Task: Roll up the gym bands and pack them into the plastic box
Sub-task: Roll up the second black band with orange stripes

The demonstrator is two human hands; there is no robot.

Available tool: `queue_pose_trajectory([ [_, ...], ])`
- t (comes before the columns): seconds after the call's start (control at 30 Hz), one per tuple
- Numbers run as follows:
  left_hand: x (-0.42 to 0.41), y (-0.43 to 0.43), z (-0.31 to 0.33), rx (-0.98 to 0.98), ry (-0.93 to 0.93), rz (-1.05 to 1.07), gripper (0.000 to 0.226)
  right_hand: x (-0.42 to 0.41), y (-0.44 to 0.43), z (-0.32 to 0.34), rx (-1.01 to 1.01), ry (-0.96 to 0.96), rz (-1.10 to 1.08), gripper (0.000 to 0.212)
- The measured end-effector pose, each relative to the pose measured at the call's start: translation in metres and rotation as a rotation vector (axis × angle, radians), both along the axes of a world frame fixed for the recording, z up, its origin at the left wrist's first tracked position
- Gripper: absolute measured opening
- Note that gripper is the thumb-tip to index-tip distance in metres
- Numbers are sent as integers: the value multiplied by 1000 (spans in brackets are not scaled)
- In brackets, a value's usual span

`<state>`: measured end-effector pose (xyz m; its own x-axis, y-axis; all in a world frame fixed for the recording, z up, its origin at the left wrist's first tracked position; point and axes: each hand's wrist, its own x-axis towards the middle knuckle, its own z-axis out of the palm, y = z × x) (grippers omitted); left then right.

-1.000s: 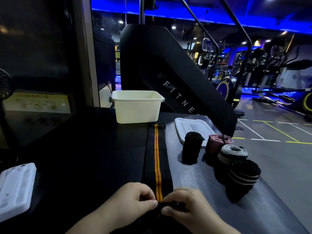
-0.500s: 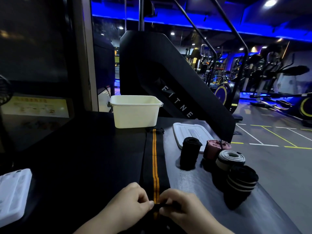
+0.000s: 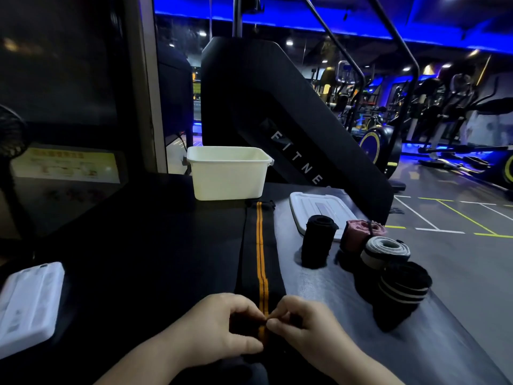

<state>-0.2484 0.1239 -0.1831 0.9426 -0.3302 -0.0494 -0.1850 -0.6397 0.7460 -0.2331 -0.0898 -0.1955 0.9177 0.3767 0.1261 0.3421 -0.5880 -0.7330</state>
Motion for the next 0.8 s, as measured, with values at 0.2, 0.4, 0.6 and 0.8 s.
queue_pose_trajectory([
  [0.2, 2, -4, -2, -17, -33, 25, 18, 1, -2, -2, -123, -130, -5, 11],
  [0.4, 6, -7, -3, -66, -2, 80, 8, 5, -5, -2, -166, -278, 68, 35],
  [0.6, 8, -7, -5, -93, 11, 130, 11, 6, -12, 1, -275, -239, 154, 53],
  [0.8, 7, -9, -11, -26, -83, 183, 3, 10, -10, 2, -326, -291, 141, 41],
])
